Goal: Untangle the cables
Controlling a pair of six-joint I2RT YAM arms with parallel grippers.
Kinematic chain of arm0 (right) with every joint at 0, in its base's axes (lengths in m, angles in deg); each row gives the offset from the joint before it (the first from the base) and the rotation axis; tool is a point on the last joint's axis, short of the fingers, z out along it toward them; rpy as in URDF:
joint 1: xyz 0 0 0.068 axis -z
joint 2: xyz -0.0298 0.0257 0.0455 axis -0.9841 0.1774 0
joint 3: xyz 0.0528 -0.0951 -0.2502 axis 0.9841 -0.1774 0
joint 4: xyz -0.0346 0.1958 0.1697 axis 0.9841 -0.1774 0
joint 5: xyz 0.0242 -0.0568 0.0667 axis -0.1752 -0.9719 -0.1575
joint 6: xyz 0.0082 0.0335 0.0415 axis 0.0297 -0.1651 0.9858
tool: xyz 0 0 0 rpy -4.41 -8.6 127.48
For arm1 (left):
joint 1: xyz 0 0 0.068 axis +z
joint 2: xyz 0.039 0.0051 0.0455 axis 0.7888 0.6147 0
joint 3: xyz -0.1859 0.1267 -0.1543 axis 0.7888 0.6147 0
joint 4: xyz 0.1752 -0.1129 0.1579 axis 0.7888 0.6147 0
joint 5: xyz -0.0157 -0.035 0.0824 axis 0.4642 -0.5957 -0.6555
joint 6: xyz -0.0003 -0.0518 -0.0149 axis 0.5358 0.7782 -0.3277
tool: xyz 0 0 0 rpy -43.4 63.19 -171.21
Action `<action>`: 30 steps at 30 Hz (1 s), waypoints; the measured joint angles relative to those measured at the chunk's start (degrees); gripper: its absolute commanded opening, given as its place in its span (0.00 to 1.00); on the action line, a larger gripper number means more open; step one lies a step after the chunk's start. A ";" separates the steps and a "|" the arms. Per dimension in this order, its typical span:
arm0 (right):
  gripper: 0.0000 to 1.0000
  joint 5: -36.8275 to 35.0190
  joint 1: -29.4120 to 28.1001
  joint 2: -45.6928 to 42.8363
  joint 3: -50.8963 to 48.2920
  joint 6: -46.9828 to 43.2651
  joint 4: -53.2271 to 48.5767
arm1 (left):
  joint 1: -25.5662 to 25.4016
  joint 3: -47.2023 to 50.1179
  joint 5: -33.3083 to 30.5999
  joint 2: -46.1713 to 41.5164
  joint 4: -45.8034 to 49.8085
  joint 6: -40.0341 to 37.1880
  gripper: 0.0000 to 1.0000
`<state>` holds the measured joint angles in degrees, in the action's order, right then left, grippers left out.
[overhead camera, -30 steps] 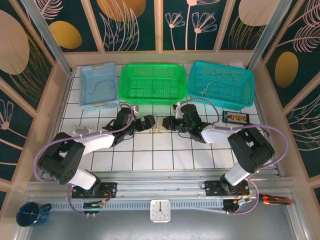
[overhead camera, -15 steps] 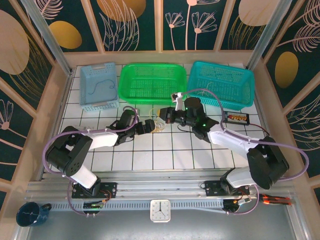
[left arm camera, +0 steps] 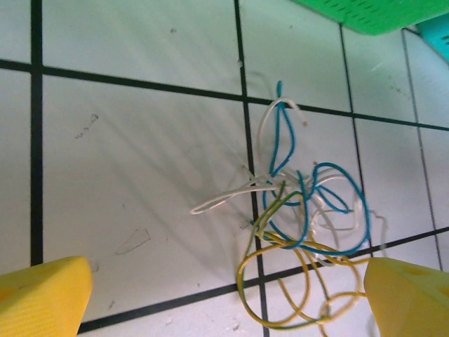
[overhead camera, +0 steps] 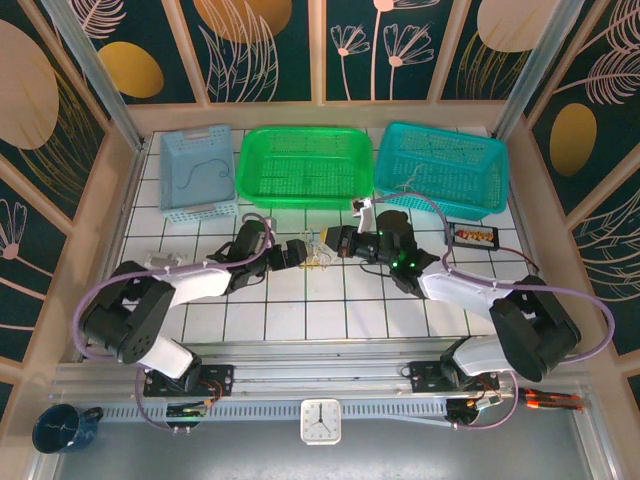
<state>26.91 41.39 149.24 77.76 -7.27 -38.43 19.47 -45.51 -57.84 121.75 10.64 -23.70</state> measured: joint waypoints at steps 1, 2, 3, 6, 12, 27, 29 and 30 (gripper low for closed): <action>0.00 -0.11 0.00 0.04 -0.20 0.00 0.09 | 0.00 0.17 -0.31 -1.27 0.39 -0.26 0.99; 0.00 -0.39 0.00 0.11 -0.31 0.00 0.13 | 0.00 0.46 -0.57 -2.80 0.72 -0.61 0.99; 0.00 -0.74 0.00 0.13 -0.37 -0.02 0.31 | 0.00 0.87 -0.81 -4.46 0.87 -1.01 0.99; 0.00 -1.38 0.04 0.13 -0.59 0.00 0.92 | 0.00 2.84 -0.83 -9.14 0.70 -2.56 0.99; 0.00 -1.64 0.04 0.22 -0.61 0.02 1.20 | 0.00 6.75 4.37 -13.70 -3.26 -5.79 0.90; 0.00 -1.60 0.02 0.74 -0.59 1.25 2.10 | -6.75 5.64 10.05 -5.27 -12.55 -9.38 0.78; 0.00 -1.60 -0.09 0.74 -0.59 1.27 2.10 | -6.86 4.72 10.05 -4.46 -13.53 -9.40 0.76; 0.00 -1.60 -0.15 0.74 -0.59 1.27 2.10 | -6.86 4.15 10.05 -4.17 -13.97 -9.40 0.75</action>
<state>25.31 41.24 149.98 77.17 -6.00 -36.33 12.61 -41.36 -47.79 117.58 -3.32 -33.10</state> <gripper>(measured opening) 0.048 0.766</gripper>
